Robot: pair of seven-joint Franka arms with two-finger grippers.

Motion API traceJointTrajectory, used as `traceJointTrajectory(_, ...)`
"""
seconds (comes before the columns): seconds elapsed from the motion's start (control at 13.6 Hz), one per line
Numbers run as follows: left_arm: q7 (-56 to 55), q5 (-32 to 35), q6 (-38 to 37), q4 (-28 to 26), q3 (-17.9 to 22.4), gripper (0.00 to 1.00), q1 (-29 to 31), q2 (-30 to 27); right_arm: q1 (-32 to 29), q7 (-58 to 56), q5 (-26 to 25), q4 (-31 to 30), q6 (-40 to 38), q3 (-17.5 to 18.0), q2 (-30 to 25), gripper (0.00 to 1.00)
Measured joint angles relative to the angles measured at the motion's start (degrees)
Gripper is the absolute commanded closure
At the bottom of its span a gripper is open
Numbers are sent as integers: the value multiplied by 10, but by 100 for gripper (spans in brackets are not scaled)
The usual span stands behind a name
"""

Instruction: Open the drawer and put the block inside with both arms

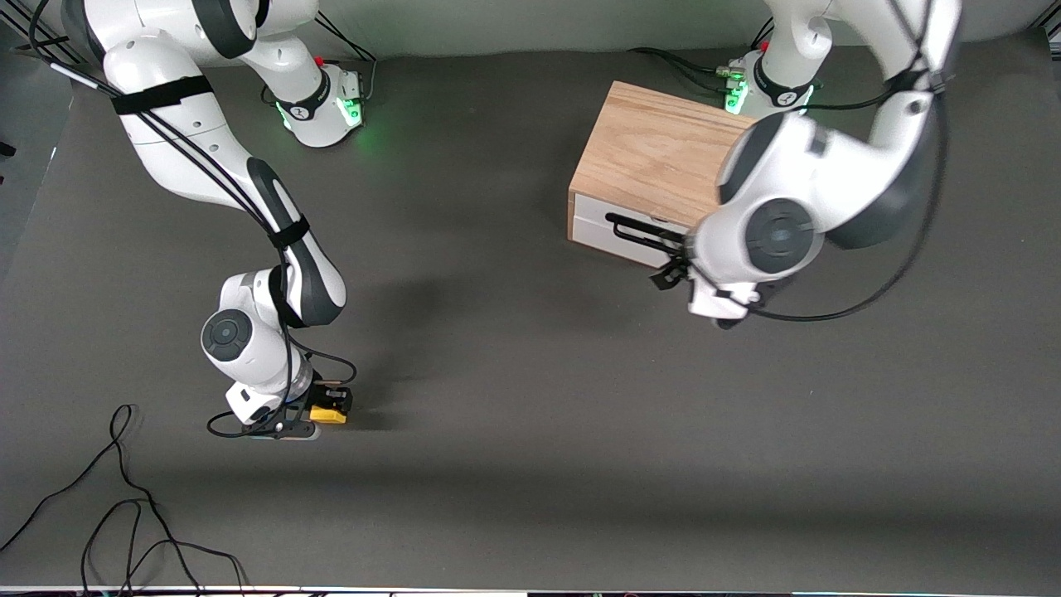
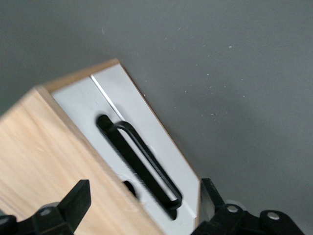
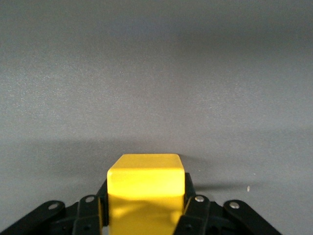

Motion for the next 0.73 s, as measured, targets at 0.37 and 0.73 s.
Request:
traceJointTrajectory(0.37,-116,1,14,-45,5,0,-8,15,0,0,0,27,-83,0,-38,72)
traceJointTrajectory(0.73,-172,1,68,-83,3,0,-9,25,-6,-32,0,43,-251,-2,-161,72)
